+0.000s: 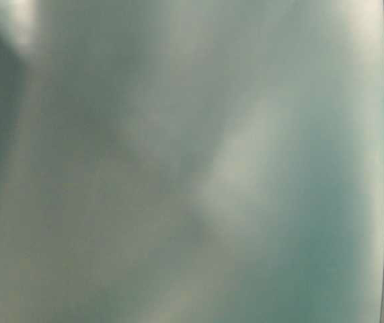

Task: Scoop the yellow hexagonal prism block from the bowl with a spoon using the right arm.
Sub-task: 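Lift the red spoon out of the ceramic rest with the right gripper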

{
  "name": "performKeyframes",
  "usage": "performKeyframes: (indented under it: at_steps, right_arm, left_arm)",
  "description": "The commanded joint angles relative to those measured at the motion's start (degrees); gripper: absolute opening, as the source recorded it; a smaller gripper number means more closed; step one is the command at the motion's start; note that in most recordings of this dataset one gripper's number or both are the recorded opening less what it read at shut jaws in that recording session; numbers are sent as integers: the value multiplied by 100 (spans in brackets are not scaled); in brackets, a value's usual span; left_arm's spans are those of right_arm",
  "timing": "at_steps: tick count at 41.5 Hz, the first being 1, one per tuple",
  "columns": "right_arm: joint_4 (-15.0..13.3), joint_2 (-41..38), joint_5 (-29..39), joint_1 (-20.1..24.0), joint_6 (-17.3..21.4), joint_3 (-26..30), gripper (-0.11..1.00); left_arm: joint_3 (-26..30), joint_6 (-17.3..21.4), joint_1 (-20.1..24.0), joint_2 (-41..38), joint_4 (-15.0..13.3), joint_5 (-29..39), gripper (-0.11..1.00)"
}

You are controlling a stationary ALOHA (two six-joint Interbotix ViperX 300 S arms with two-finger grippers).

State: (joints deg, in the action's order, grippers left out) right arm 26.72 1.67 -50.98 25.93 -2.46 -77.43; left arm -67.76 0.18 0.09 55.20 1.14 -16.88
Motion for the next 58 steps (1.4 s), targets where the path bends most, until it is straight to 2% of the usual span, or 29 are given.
performKeyframes:
  at_steps: [1,19,25,31,44,51,58]
  right_arm:
    - [-9,70,-18,18,-79,70,36]
    - [-18,70,-18,18,-202,97,36]
    - [-18,70,-26,18,-202,97,33]
    - [-18,79,-44,18,-202,105,24]
    - [-18,571,0,18,-202,105,23]
    - [-9,1081,334,-105,-193,167,23]
    - [-18,1626,1099,-369,-237,396,23]
  left_arm:
    - [114,9,9,-53,18,-18,0]
    - [114,9,9,-62,18,-18,0]
    - [114,9,9,-62,18,-18,0]
    - [114,9,9,-53,18,-18,0]
    - [114,9,9,-53,18,-18,0]
    - [123,9,9,-35,18,-18,0]
    - [123,9,9,-26,18,-18,0]
